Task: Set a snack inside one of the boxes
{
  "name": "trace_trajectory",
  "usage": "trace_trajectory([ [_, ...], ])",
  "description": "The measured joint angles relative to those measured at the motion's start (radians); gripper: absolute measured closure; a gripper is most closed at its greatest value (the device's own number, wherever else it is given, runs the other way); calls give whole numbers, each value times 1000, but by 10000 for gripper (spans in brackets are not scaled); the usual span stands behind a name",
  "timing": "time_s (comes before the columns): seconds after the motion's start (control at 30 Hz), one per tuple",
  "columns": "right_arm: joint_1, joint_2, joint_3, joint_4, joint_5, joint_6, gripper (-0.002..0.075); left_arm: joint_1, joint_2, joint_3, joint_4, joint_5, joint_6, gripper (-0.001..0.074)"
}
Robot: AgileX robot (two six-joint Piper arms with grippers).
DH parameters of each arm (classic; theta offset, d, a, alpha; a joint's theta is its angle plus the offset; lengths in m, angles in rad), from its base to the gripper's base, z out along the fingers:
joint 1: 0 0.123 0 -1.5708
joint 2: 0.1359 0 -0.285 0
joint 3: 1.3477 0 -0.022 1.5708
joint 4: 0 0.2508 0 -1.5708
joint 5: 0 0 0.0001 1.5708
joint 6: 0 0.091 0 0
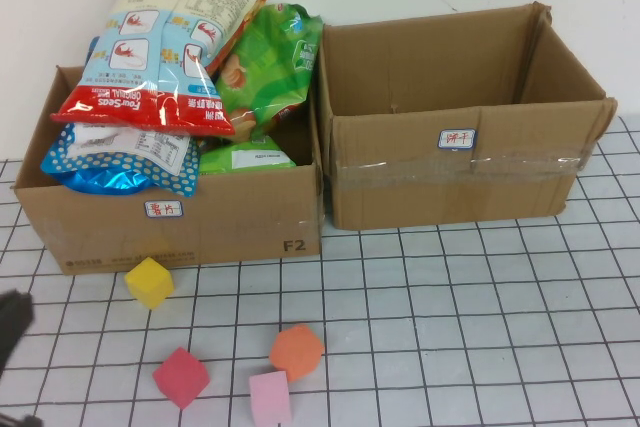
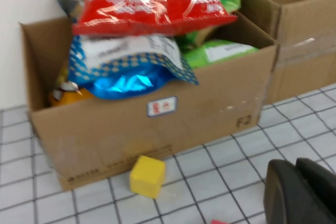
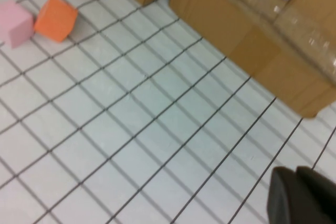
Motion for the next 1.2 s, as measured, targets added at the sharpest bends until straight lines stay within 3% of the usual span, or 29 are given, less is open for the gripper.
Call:
trace_trajectory([
  [0.2, 0, -71, 112, 0, -33, 4, 725, 0, 0, 77, -9, -41, -33, 736],
  [1.03, 0, -70, 119, 0, -41, 6, 725, 0, -7, 97, -18, -16, -36, 736],
  [1.2, 0, -70, 120, 0, -41, 8, 725, 110, -87, 168, -155, -23, -5, 736],
])
